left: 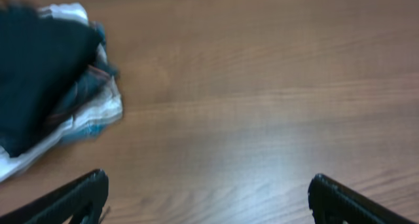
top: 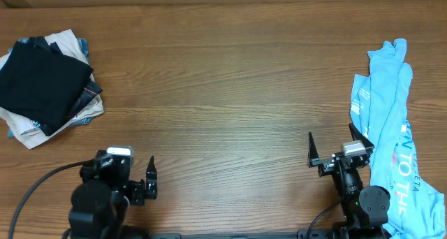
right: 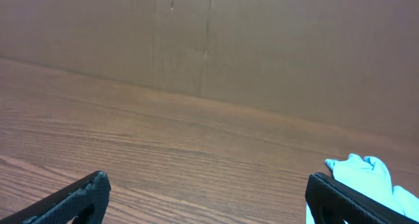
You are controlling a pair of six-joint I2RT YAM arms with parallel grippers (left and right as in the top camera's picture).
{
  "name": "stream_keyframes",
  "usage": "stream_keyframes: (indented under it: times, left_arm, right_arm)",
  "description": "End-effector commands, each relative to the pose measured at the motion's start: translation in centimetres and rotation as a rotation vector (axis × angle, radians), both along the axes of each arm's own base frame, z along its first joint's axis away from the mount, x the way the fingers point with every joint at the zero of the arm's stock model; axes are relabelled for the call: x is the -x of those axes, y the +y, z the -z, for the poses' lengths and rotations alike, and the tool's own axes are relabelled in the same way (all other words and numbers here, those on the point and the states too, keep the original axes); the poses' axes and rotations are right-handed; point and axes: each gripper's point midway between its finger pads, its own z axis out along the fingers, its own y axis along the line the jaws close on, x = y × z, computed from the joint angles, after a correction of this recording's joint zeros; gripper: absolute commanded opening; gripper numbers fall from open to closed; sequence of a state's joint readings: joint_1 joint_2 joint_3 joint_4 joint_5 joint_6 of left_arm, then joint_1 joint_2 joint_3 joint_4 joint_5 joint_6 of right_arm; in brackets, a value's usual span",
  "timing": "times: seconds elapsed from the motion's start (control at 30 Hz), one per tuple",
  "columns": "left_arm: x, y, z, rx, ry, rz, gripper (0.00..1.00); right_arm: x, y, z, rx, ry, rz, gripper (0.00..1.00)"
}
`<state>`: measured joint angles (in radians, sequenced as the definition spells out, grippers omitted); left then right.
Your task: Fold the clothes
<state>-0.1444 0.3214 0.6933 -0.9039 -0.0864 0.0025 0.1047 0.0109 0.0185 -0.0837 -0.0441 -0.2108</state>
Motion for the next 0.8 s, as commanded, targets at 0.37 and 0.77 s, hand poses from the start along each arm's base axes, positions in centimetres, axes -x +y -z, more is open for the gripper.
stream_keyframes:
  times: [0.37, 0.77]
  left_arm:
    - [-4.7, -0.6, 4.2, 0.076, -0.405, 0.016, 1.0]
    - [-5.8, -1.0, 6.1, 0.03, -0.453, 0.054, 1.0]
  right_arm:
    - [-0.1, -0.2, 0.3, 0.003, -0.001, 0.013, 1.0]
    - [-0.1, -0.2, 0.3, 0.003, -0.001, 0.013, 1.0]
